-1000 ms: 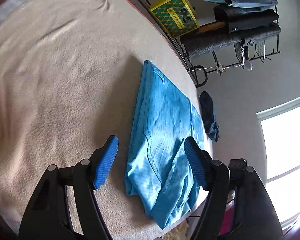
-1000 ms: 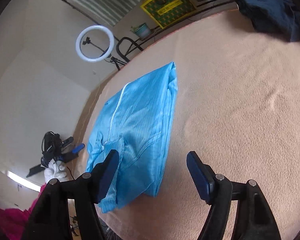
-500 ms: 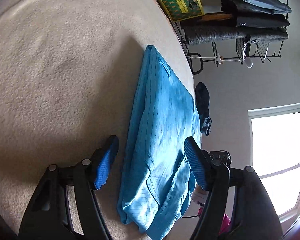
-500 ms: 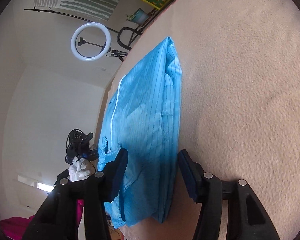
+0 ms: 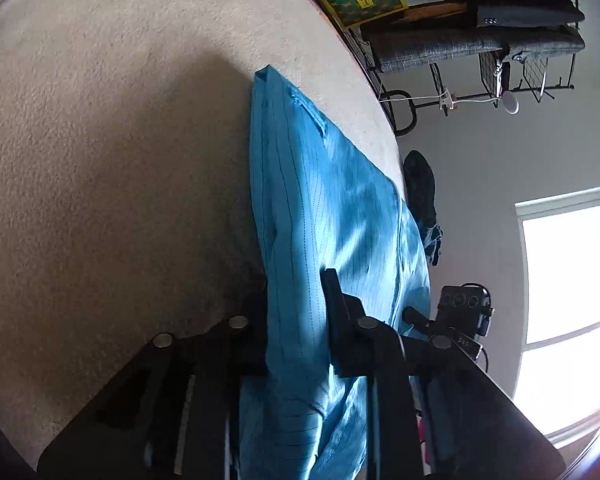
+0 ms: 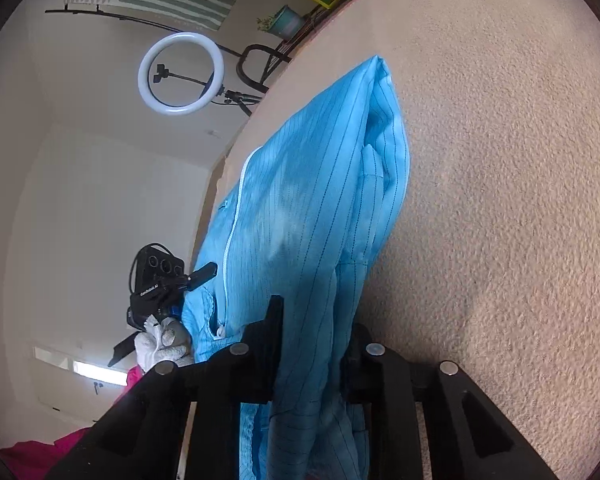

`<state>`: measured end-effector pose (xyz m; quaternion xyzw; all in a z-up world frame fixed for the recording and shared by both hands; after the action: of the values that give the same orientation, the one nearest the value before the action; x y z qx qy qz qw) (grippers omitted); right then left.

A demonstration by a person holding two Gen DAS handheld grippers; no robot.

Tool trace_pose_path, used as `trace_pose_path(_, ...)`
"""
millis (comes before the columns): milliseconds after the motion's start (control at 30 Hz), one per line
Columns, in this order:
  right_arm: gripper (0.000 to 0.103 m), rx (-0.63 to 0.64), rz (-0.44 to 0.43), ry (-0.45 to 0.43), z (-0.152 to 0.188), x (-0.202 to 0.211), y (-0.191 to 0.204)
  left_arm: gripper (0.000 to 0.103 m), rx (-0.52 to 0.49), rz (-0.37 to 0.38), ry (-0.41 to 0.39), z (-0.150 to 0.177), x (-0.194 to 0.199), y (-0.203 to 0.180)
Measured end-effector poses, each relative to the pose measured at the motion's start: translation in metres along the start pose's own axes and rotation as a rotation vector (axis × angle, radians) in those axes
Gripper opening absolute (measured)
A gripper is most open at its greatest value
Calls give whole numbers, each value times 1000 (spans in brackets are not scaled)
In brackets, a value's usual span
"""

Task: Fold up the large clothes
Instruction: 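Grasp the folded coat edge with both grippers and lift it, then carry the lifted coat bundle with both grippers toward the bed's end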

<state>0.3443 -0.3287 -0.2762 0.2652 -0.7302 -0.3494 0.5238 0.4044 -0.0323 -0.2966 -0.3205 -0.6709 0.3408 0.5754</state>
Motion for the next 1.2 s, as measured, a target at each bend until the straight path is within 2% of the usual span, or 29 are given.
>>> trace_pose_path(33, 12, 17, 12, 0, 0, 1, 4, 13, -18, -23, -14, 1, 1, -4)
trace_pose_path(133, 8, 75, 76, 4, -2, 4, 18, 9, -68, -80, -38, 3, 4, -16)
trace_pose_path(333, 4, 204, 248, 18, -2, 8, 47, 6, -195, -197, -89, 14, 11, -49)
trace_pose_path(467, 4, 293, 367, 21, -1, 12, 68, 5, -279, -232, -109, 24, 11, -79)
trace_pose_path(567, 3, 354, 428, 15, 0, 20, 82, 5, -332, -235, -111, 30, 6, -100)
trace_pose_path(733, 3, 384, 459, -12, -4, 44, 91, 5, -380, -199, -107, 35, -7, -130)
trace_pose_path(933, 3, 388, 511, -53, -11, 84, 82, 5, -427, -157, -80, 35, -39, -167)
trace_pose_path(1200, 3, 377, 612, -119, -32, 160, 51, 4, -511, -102, -32, 31, -106, -226)
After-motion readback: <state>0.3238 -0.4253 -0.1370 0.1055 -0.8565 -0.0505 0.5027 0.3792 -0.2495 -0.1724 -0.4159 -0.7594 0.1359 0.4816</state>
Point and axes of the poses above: each gripper's, at about its wrist camera, not at the fingertips, and x roughly against the way its jaws point, y to its left, z to its underside, the point moved 6 cm from there along -x, roughly the way its jaws point, and after that the axes turned 3 degrees about y, right-handed, at the moved point
